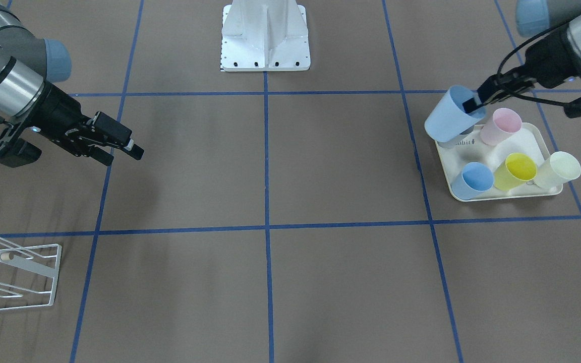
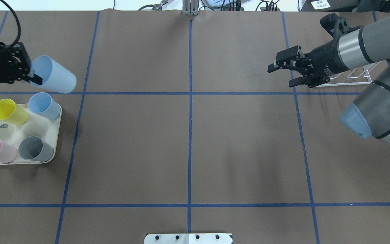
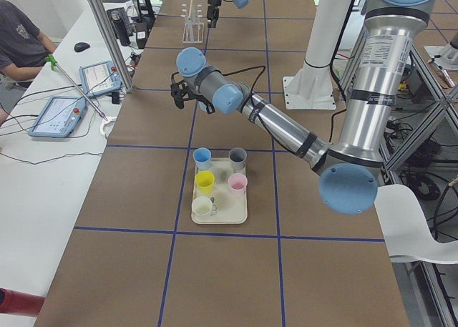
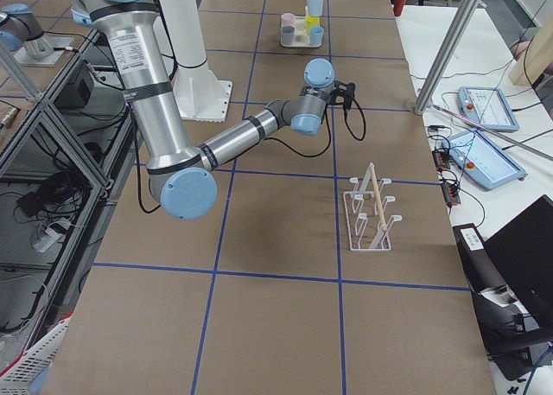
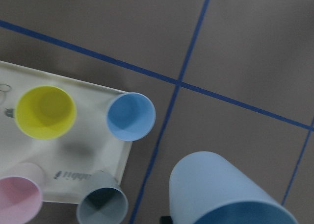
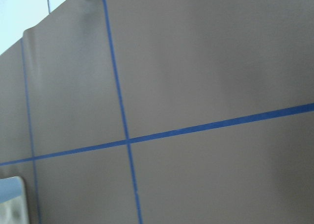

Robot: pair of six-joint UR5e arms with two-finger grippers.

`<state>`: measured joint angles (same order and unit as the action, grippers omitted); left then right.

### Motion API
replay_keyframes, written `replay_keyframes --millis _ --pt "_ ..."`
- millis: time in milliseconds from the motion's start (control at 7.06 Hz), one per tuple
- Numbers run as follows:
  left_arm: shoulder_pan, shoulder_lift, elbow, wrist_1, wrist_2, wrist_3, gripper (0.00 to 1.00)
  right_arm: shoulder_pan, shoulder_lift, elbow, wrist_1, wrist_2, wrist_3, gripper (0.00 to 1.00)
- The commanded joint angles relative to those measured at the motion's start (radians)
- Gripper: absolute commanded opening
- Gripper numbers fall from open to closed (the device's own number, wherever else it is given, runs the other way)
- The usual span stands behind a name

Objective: Transfer IKEA cup to right arm and place on rack

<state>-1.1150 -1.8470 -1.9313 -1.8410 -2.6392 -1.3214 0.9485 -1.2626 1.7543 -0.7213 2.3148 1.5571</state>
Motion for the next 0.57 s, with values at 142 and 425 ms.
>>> replay_keyframes --millis 142,425 --pt "0.327 -0.190 0.099 -0.484 0.409 -0.630 0.00 -0.094 0.003 0.002 0.370 -0.182 0.324 0.99" --pt "0.342 -0.220 0.171 -0.804 0.444 -0.882 0.00 -0.149 0.005 0.010 0.524 -0.306 0.444 0.99"
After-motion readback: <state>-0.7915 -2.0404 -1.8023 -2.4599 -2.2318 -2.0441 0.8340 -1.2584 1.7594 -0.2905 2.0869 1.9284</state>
